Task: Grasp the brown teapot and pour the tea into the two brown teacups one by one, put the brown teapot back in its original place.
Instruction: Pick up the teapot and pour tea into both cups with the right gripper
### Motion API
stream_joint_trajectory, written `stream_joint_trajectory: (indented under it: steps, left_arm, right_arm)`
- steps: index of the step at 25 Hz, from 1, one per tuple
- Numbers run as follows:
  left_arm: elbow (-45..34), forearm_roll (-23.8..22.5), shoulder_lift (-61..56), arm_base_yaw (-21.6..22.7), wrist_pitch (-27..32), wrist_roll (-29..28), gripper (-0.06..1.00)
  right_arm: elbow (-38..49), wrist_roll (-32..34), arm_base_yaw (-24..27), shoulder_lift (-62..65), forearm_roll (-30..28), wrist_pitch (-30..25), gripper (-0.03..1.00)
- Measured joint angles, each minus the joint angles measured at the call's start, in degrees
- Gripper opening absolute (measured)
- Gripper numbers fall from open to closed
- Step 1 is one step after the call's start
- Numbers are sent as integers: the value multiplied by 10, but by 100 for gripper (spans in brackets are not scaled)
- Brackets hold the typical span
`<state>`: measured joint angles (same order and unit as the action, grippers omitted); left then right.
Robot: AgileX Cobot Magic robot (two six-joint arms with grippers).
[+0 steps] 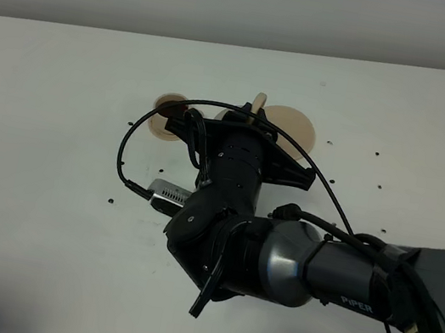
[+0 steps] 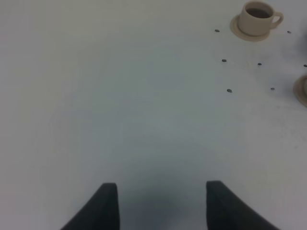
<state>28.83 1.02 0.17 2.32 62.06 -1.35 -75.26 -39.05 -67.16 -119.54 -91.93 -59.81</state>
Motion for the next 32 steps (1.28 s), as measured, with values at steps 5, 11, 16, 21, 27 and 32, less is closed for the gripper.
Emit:
stream_joint_trajectory:
  steps: [5,11,16,21,27,32]
  left_arm:
    - [0,0,0,0,0,0,40]
    - [0,0,0,0,0,0,40]
    - [0,0,0,0,0,0,40]
    - [0,0,0,0,0,0,40]
    - [0,0,0,0,0,0,40]
    - [0,0,0,0,0,0,40]
  right_arm:
    - [0,-4,0,0,-15,5,11]
    - [0,-5,0,0,-26,14,11]
    - [0,-7,0,0,-26,15,11]
    - [0,-7,0,0,-27,15,11]
    - [0,2,0,0,1,13,11]
    - [0,35,0,0,41,-5,11]
